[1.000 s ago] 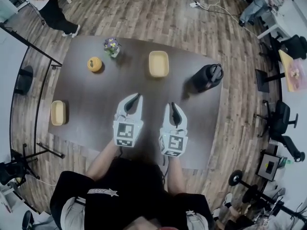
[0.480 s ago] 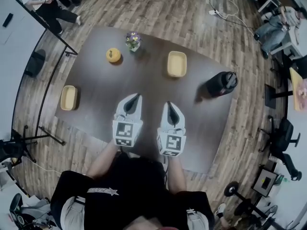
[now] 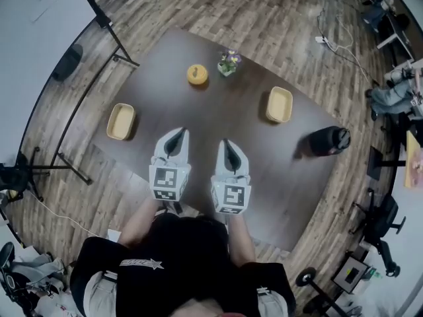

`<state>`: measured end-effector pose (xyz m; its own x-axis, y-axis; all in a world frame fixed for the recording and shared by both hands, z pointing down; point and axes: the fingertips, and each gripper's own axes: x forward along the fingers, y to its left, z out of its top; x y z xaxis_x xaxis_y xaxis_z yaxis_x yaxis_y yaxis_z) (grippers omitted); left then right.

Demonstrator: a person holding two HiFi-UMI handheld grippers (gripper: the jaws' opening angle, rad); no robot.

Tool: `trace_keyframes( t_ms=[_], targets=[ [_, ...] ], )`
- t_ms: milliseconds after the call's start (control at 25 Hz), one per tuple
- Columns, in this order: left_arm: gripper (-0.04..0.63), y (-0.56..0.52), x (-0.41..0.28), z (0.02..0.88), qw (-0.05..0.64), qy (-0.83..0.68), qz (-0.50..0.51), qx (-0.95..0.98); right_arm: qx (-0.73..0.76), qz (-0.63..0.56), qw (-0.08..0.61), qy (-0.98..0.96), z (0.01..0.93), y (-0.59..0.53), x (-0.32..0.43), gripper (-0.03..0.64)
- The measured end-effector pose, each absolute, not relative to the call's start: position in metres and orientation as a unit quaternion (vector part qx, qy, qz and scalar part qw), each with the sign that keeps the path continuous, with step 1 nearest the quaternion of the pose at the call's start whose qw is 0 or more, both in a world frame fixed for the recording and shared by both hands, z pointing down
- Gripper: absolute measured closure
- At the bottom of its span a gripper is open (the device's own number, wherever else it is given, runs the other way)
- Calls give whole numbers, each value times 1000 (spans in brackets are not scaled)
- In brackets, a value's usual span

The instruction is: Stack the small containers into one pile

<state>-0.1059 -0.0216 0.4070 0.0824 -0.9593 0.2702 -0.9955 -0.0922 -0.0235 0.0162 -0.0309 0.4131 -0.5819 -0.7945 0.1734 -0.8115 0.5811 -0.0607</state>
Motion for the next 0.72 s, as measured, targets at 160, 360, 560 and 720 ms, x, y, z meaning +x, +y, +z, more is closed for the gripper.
trace_keyframes(
  t_ms=[160,360,560,720],
  targets=[
    [584,-8,-174,406,92,-692,108,708,423,63,67,-901,406,-26,-53,611],
    [584,17,-262,411,96,-721,110,678,377,68,73,-921,413,-11,-147,611],
    [584,48,-346,425,113,-744,112,649,339,68,85,-934,422,8,-232,611],
    [584,69,-400,444,131,-752,110,637,315,87,92,-941,441,22,-292,611]
  ],
)
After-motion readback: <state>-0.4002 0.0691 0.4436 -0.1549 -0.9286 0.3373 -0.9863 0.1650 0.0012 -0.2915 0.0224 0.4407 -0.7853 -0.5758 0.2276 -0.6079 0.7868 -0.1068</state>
